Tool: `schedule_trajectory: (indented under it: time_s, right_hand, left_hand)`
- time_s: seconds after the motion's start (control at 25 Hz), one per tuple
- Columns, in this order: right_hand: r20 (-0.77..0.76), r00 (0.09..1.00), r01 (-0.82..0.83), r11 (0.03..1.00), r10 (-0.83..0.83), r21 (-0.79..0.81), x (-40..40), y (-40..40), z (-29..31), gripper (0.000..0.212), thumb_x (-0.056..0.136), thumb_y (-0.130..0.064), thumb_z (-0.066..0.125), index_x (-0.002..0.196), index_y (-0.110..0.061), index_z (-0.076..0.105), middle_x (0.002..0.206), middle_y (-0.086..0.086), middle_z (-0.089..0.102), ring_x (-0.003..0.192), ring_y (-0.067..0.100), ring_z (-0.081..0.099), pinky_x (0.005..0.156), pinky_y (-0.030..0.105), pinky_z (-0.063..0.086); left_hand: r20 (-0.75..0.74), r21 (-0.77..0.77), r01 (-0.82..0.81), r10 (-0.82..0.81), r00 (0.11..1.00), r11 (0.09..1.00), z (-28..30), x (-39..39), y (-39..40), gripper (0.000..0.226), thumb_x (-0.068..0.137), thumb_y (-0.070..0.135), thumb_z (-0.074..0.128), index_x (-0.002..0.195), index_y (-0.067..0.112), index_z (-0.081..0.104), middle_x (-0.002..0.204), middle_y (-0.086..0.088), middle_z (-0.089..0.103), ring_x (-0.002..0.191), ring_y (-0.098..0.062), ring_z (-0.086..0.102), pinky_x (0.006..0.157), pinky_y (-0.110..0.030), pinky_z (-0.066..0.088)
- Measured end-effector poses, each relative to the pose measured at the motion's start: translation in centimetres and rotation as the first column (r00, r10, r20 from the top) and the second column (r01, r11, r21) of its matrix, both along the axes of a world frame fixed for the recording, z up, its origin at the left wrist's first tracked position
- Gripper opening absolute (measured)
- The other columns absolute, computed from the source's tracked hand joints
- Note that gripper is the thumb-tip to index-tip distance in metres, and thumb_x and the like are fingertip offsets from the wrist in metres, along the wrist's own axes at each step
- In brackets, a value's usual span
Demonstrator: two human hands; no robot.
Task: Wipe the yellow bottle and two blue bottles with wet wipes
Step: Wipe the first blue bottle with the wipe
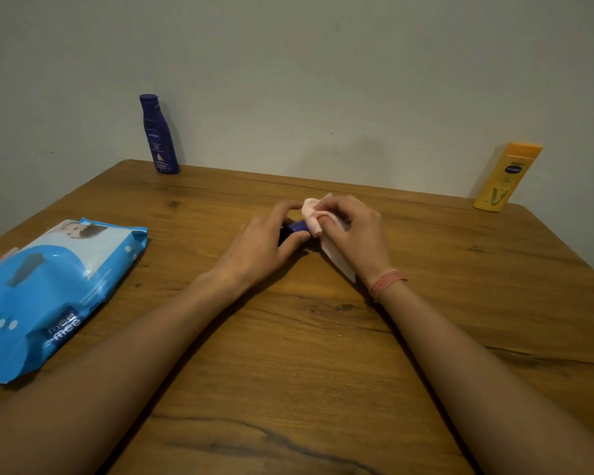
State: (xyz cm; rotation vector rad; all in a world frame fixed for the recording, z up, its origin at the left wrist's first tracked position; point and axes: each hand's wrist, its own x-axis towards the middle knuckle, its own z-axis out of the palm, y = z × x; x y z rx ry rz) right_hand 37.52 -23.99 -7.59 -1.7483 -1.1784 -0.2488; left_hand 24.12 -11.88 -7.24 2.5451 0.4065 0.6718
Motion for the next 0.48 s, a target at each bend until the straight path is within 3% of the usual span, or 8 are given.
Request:
schedule_trajectory:
  time_s: [0.08, 0.16, 0.24, 0.36, 0.4, 0.48]
  right_hand:
    - [-0.175, 0.972, 0.164, 0.986, -0.154, 0.043, 1.4, -0.9, 0.1, 0.009, 0.088, -0.009, 0.065, 0.093, -0.015, 0.069, 0.095, -0.005, 0.066, 0.089, 0.009, 0.06, 0.071, 0.004, 0.044]
    - [-0.255, 0.946, 0.218, 0.975, -0.199, 0.047, 2.0, -1.2, 0.0, 0.008, 0.088, -0.01, 0.065, 0.091, -0.016, 0.067, 0.092, -0.005, 0.064, 0.085, 0.005, 0.059, 0.063, 0.0, 0.041]
    - [-0.131, 0.985, 0.119, 0.993, -0.116, 0.018, 0.8, -0.8, 0.2, 0.008, 0.088, -0.011, 0.065, 0.094, -0.017, 0.066, 0.096, -0.006, 0.063, 0.085, -0.001, 0.056, 0.069, 0.001, 0.044]
    - [0.103, 0.988, -0.119, 0.993, 0.117, 0.007, -1.4, 0.3, 0.1, 0.012, 0.087, -0.006, 0.066, 0.097, -0.011, 0.069, 0.096, 0.0, 0.066, 0.087, 0.005, 0.06, 0.08, 0.013, 0.048]
    - [0.121, 0.984, -0.131, 0.991, 0.128, 0.013, -1.4, 0.5, 0.1, 0.012, 0.086, -0.006, 0.067, 0.097, -0.01, 0.07, 0.095, 0.001, 0.067, 0.087, 0.007, 0.06, 0.08, 0.015, 0.048]
    - [0.04, 0.999, -0.001, 0.999, 0.0, 0.033, -0.2, 0.1, 0.1, 0.011, 0.086, -0.008, 0.067, 0.095, -0.013, 0.071, 0.098, 0.0, 0.068, 0.088, 0.006, 0.059, 0.08, 0.016, 0.049]
  left_hand:
    - [-0.029, -0.042, 0.023, -0.025, 0.999, 0.999, 0.2, 0.0, -0.2, 0.044, 0.099, 0.039, 0.048, 0.14, 0.028, 0.038, 0.117, -0.005, 0.066, 0.09, -0.008, 0.062, 0.079, -0.026, 0.051]
    - [-0.043, -0.055, 0.063, -0.065, 0.997, 0.996, 0.4, -0.1, -0.3, 0.038, 0.101, 0.039, 0.043, 0.137, 0.027, 0.04, 0.113, -0.004, 0.064, 0.086, -0.008, 0.062, 0.074, -0.024, 0.054]
    - [-0.025, -0.088, 0.082, -0.084, 0.996, 0.993, 0.4, -0.2, -0.4, 0.037, 0.101, 0.037, 0.043, 0.135, 0.024, 0.043, 0.111, -0.002, 0.063, 0.088, -0.011, 0.064, 0.075, -0.028, 0.056]
    - [0.013, -0.124, 0.109, -0.109, 0.994, 0.986, 0.2, -0.2, -0.1, 0.035, 0.101, 0.035, 0.045, 0.131, 0.016, 0.048, 0.104, -0.001, 0.067, 0.085, -0.011, 0.065, 0.074, -0.03, 0.056]
    - [0.014, -0.127, 0.112, -0.111, 0.994, 0.986, 0.1, -0.2, 0.0, 0.035, 0.101, 0.035, 0.045, 0.13, 0.016, 0.049, 0.104, 0.0, 0.067, 0.084, -0.009, 0.064, 0.072, -0.027, 0.055]
    - [0.011, -0.139, 0.106, -0.106, 0.994, 0.985, -0.1, -0.1, 0.4, 0.034, 0.101, 0.034, 0.045, 0.132, 0.02, 0.049, 0.107, 0.004, 0.063, 0.086, -0.002, 0.061, 0.072, -0.02, 0.051]
